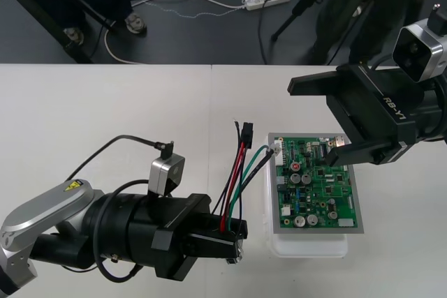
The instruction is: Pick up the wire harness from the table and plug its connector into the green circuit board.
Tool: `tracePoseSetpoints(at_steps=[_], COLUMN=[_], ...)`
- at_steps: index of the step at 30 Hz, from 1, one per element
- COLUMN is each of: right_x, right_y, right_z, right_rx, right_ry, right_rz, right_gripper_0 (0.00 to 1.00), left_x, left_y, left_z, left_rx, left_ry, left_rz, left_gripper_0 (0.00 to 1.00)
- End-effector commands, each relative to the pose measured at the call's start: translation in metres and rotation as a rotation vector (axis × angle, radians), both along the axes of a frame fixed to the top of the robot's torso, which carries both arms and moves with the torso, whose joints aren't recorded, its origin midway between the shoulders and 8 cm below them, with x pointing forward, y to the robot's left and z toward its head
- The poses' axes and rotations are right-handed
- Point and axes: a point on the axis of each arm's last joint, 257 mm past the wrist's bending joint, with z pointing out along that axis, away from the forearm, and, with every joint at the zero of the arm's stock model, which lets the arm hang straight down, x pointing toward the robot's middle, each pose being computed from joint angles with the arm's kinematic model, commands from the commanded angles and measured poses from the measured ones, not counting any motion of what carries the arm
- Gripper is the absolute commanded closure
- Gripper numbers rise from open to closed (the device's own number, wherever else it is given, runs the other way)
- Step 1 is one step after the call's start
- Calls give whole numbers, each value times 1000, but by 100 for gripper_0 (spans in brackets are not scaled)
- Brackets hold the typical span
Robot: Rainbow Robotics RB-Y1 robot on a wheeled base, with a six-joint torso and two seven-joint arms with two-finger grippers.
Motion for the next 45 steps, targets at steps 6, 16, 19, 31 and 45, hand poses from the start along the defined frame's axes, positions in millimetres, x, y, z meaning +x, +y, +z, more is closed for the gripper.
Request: tracePoseSetpoints(at_steps=[6, 16, 19, 31, 45], right_x=[4, 16, 5, -16, -22], right_y=[28, 39, 50, 62, 59], right_z=[7, 0, 2, 17, 26], right_rx=[24, 26, 48, 124, 158], right_ry=[91, 131, 147, 164, 180], right_rz=[133, 149, 203, 295, 323], right_gripper_0=[0, 0, 0, 0, 0], left_x=[-3, -12, -16, -13, -13], left_y=[-14, -24, -28, -29, -29], left_z=[24, 27, 29, 28, 28], left_rx=[-11, -25, -30, -13, -12], left_ry=[47, 56, 60, 56, 59], left_rz=[-64, -100, -115, -112, -113], left_gripper_0=[100, 100, 100, 100, 100])
